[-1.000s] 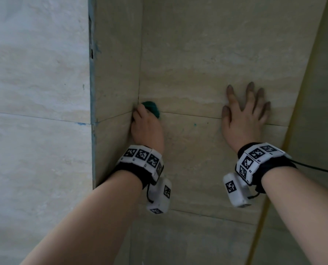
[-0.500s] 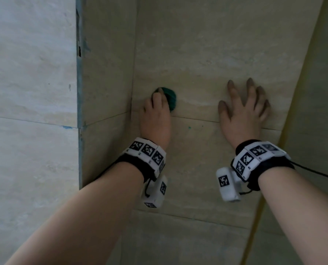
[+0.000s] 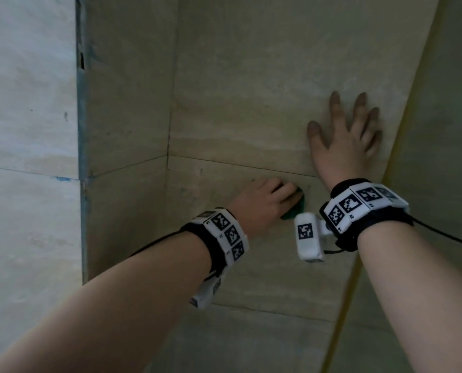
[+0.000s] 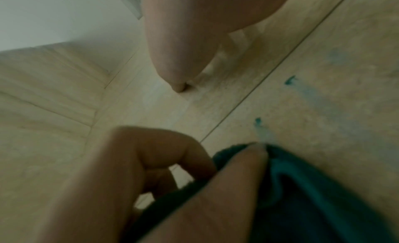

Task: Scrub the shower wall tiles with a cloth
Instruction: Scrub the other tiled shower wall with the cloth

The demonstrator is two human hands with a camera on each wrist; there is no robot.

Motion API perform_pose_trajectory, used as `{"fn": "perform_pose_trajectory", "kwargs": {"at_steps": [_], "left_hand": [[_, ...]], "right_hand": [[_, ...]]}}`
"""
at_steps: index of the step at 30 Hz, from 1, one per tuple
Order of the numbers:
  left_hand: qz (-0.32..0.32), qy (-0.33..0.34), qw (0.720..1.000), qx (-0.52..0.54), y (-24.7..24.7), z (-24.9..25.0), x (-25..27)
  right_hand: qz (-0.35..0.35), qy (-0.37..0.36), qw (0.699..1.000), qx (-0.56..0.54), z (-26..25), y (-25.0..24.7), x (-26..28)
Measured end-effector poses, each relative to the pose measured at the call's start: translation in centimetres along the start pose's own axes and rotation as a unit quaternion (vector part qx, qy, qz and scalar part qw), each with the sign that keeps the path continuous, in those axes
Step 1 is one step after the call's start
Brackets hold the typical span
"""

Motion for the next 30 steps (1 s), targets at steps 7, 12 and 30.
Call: {"fn": "perform_pose_trajectory", "kwargs": {"at_steps": [7, 12, 30], "left_hand": [[0.048, -0.137, 0.989, -0.033, -2.2, -4.2, 1.2], [0.018, -0.337, 0.941, -0.03, -3.3, -5.1, 2.1], [-0.012, -0.326, 0.945, -0.008, -2.4, -4.0, 3.8]], "right_hand": [[0.005, -0.01, 1.0, 0.011, 0.3, 0.8, 0.9], [0.008, -0.01, 1.0, 0.016, 0.4, 1.0, 1.1], [0.032, -0.02, 0.999, 0.021, 0.4, 1.9, 1.8]]}}
Point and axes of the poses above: each hand's wrist, its own x-axis away from the middle knuckle, its own y-axis out of the palm, z = x × y, the point moved 3 cm from there along -x, towards the middle knuckle, and after that the axes turned 3 degrees about -z, right-handed, at the moved point
